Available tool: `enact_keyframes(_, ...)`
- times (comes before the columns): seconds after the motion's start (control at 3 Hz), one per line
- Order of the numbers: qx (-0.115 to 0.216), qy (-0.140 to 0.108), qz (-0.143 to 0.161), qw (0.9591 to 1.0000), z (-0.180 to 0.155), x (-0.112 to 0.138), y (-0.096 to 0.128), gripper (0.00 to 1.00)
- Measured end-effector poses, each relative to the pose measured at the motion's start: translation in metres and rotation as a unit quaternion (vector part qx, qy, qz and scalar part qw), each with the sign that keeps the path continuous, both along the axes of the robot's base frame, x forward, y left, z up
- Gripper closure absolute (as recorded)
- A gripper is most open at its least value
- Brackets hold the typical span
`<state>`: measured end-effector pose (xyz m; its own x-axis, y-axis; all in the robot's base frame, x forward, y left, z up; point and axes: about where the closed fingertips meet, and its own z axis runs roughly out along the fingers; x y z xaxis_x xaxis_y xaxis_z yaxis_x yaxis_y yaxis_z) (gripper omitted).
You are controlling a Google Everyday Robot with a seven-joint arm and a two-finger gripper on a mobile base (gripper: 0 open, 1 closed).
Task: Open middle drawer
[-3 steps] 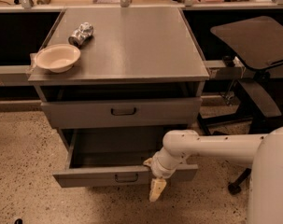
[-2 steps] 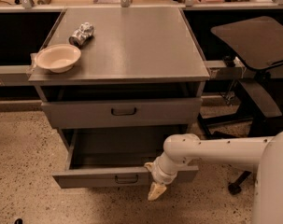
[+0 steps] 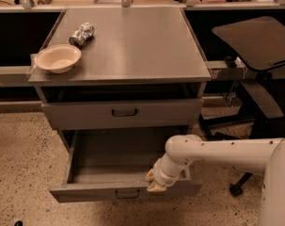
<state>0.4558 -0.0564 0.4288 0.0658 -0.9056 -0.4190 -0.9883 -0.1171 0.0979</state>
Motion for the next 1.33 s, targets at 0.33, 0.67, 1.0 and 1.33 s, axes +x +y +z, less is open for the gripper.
enact_keyframes(0.33, -0.003, -0.01, 0.014, 0.9999, 0.014, -0.008, 0.008, 0.81)
enact_keyframes(0.67, -0.003, -0.01, 0.014, 0.9999, 0.015, -0.008, 0.008, 0.81)
enact_keyframes(1.0, -0.006, -0.02, 0.023, 0.9995, 0.022, -0.012, 0.01, 0.62)
enact_keyframes(1.33, -0.014, -0.047, 0.047, 0.9977, 0.046, -0.021, 0.016, 0.39)
